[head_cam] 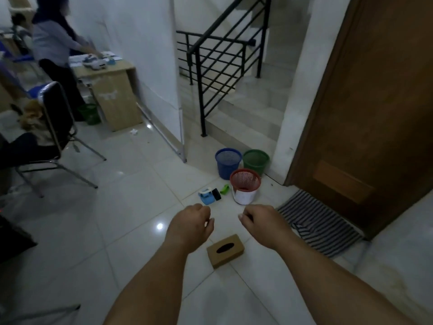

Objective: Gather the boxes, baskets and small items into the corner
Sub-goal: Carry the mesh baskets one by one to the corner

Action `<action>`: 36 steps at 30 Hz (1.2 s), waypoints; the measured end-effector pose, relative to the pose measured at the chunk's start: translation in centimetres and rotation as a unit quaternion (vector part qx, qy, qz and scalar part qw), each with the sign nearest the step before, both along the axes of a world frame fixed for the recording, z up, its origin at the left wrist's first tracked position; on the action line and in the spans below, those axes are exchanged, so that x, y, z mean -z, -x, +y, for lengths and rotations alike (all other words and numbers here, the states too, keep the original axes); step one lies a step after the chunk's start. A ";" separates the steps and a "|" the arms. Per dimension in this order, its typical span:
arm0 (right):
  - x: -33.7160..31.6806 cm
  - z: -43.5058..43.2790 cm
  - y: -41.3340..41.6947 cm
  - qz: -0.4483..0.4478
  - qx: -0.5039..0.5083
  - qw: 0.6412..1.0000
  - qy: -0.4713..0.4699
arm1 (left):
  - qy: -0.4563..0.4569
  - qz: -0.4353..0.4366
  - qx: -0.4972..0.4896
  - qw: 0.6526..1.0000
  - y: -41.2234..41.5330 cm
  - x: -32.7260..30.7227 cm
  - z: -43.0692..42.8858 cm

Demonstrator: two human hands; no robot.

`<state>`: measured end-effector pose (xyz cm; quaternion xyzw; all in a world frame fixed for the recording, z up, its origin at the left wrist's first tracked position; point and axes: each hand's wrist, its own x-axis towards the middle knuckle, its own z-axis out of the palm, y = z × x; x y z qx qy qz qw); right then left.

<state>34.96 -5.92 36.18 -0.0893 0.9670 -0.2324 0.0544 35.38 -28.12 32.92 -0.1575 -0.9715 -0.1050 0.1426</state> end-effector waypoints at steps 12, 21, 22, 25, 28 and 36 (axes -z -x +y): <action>2.9 11.1 22.0 -0.039 0.046 0.998 -0.004 | 0.003 -0.082 0.011 0.997 24.7 1.8 10.3; 3.6 20.7 38.3 -0.114 -0.008 0.992 -0.047 | -0.050 -0.215 -0.098 0.970 38.9 5.0 19.7; 3.9 21.2 39.9 -0.122 -0.015 0.991 -0.047 | -0.049 -0.221 -0.110 0.968 40.4 5.5 20.3; 5.4 22.5 44.8 -0.143 -0.034 0.988 -0.051 | -0.053 -0.241 -0.133 0.960 44.7 6.9 21.6; 7.2 23.2 49.9 -0.167 -0.046 0.983 -0.064 | -0.047 -0.260 -0.152 0.952 48.8 8.8 21.8; 11.3 23.6 65.1 -0.231 -0.071 0.967 -0.079 | -0.047 -0.354 -0.160 0.920 60.6 12.6 22.6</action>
